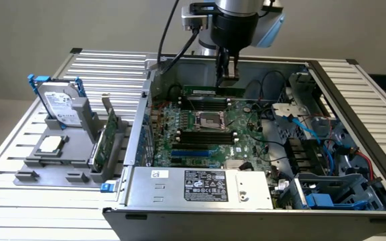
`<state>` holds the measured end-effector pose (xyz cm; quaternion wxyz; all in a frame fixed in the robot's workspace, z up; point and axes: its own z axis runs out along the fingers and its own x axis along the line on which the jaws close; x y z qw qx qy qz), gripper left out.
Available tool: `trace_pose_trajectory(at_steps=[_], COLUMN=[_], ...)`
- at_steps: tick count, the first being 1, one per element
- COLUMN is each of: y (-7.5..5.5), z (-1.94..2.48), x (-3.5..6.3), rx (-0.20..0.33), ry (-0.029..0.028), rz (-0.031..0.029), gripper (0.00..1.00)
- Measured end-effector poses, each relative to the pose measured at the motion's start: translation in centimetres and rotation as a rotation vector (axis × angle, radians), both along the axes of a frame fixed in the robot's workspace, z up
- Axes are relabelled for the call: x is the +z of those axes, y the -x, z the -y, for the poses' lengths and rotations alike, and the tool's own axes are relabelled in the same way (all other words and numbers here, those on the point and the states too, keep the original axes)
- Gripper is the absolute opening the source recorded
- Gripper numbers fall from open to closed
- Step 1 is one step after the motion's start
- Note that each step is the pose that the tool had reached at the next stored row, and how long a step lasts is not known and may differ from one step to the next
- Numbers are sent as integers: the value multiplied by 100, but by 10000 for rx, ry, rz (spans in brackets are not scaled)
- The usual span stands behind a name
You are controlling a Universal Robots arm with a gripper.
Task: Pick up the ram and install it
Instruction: 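Insert the ram into the slot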
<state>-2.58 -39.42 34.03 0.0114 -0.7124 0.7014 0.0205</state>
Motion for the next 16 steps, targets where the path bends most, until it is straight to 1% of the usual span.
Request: trace_pose_trajectory(at_steps=[2, 4, 5, 7, 9, 12, 16], y=[0, 0, 0, 0, 1, 5, 6], z=[45, 72, 74, 76, 82, 91, 100], x=[-14, -34, -39, -43, -60, -106, -154], rx=[16, 79, 131, 274, 307, 308, 307], ry=[0, -3, 7, 47, 74, 99, 177], rz=[-26, -70, -83, -100, -102, -101, -102], gripper=[14, 14, 14, 14, 14, 14, 14])
